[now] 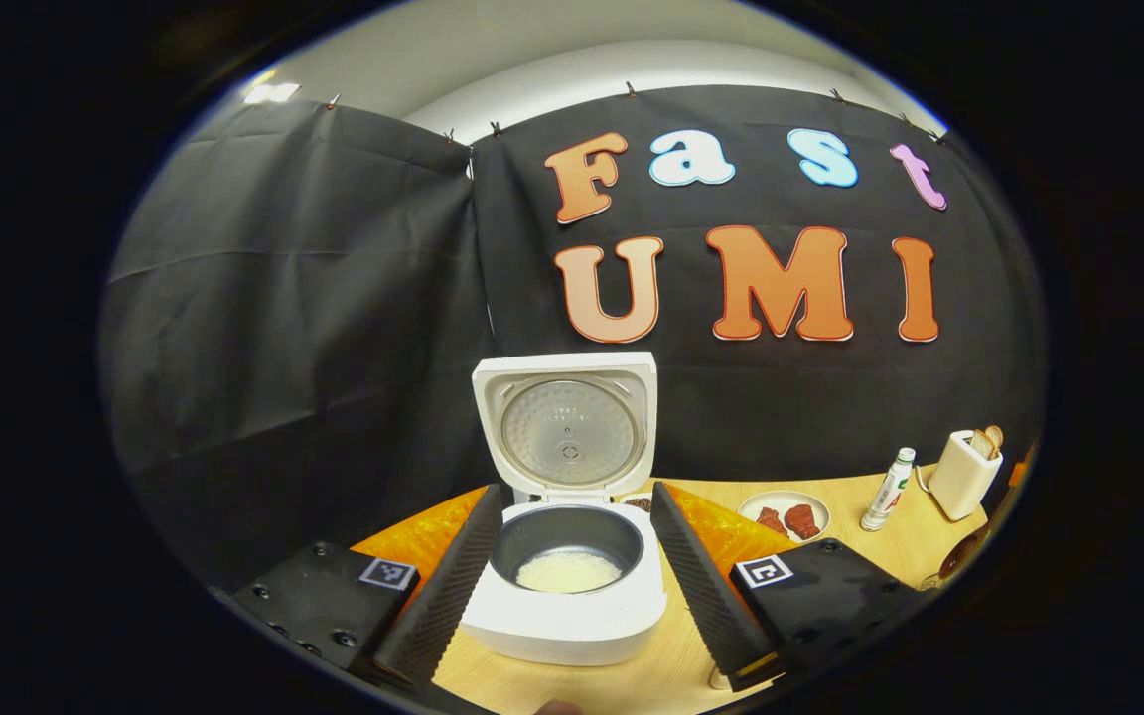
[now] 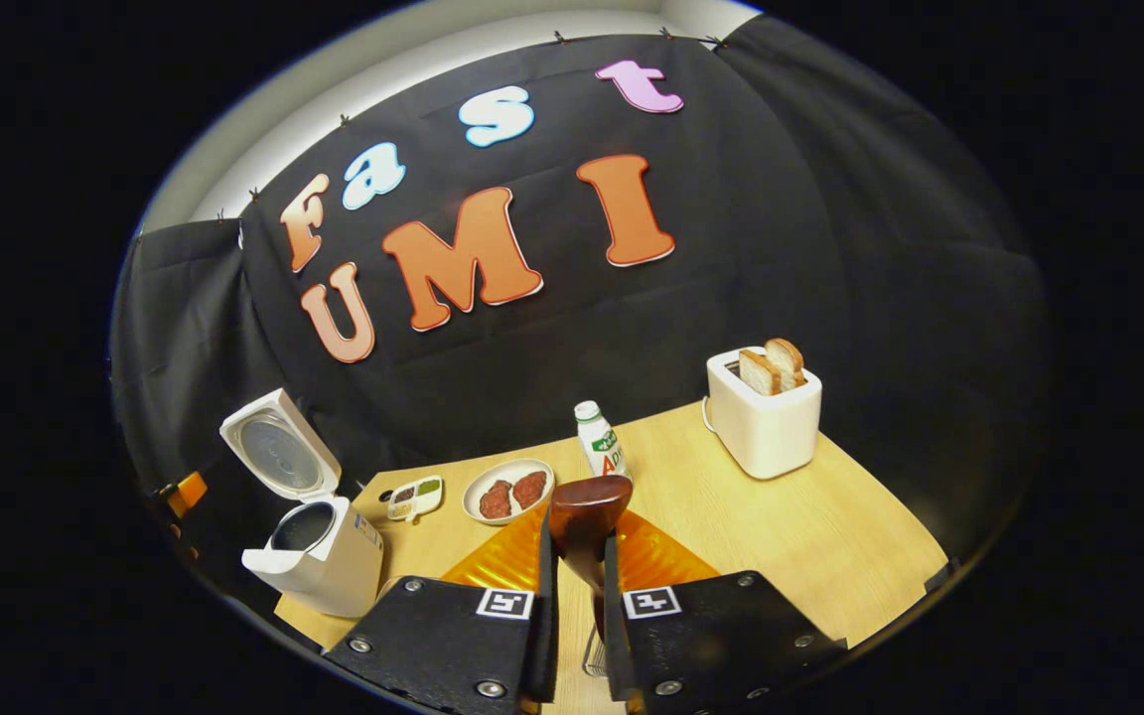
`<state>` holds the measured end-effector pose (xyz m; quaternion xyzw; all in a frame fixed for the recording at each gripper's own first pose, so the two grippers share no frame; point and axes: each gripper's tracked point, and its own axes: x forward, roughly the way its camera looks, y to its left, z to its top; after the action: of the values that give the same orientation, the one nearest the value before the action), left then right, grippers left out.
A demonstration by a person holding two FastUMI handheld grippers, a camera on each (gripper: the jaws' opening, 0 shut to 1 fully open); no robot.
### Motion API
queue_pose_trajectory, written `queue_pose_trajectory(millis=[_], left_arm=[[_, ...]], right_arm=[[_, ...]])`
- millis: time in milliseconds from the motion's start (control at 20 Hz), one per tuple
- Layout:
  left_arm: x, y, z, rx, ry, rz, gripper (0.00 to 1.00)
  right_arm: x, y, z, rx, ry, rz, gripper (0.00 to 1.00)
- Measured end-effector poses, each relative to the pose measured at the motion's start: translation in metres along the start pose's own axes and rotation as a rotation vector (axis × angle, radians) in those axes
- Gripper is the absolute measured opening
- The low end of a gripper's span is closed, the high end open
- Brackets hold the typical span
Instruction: Close the left gripper, press the button to open the rice cooker; take a wooden spoon from the chopstick holder with the right hand, scoop a spoonful of rice and pour it into the rice cooker, then put the wooden spoon back into the chopstick holder.
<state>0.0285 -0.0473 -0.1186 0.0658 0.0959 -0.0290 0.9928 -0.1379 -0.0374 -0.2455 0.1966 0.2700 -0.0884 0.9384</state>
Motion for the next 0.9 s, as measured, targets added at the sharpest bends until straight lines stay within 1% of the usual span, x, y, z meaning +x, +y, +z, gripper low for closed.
queue_pose_trajectory(millis=[200,250,350,400,550,600,650,700,800,850,900], left_arm=[[0.008,-0.004,0.009,0.015,-0.017,-0.006,1.00],[0.009,-0.005,0.012,0.021,-0.024,-0.006,1.00],[0.010,-0.009,0.018,0.032,-0.038,-0.014,1.00],[0.011,-0.009,0.020,0.034,-0.044,-0.019,0.98],[0.016,0.003,0.032,0.044,-0.065,0.003,0.98],[0.020,0.008,0.038,0.042,-0.074,0.012,1.00],[0.023,0.012,0.044,0.037,-0.083,0.017,1.00],[0.027,0.016,0.053,0.035,-0.096,0.027,0.98],[0.035,0.024,0.066,0.039,-0.121,0.039,0.98],[0.039,0.026,0.072,0.041,-0.134,0.040,0.98],[0.045,0.025,0.080,0.028,-0.148,0.027,1.00]], right_arm=[[0.002,-0.008,-0.023,0.066,0.027,-0.023,0.19],[0.004,-0.015,-0.027,0.073,0.034,-0.028,0.19],[0.007,-0.023,-0.033,0.102,0.022,-0.044,0.19],[0.006,-0.027,-0.038,0.124,0.027,-0.053,0.19],[0.009,-0.038,-0.055,0.195,0.051,-0.077,0.19],[0.010,-0.040,-0.060,0.218,0.051,-0.082,0.20],[0.012,-0.042,-0.064,0.244,0.050,-0.085,0.22],[0.013,-0.044,-0.065,0.275,0.043,-0.086,0.22],[0.015,-0.049,-0.071,0.339,0.044,-0.096,0.24],[0.015,-0.051,-0.075,0.365,0.047,-0.099,0.26],[0.013,-0.051,-0.077,0.389,0.049,-0.096,0.27]])
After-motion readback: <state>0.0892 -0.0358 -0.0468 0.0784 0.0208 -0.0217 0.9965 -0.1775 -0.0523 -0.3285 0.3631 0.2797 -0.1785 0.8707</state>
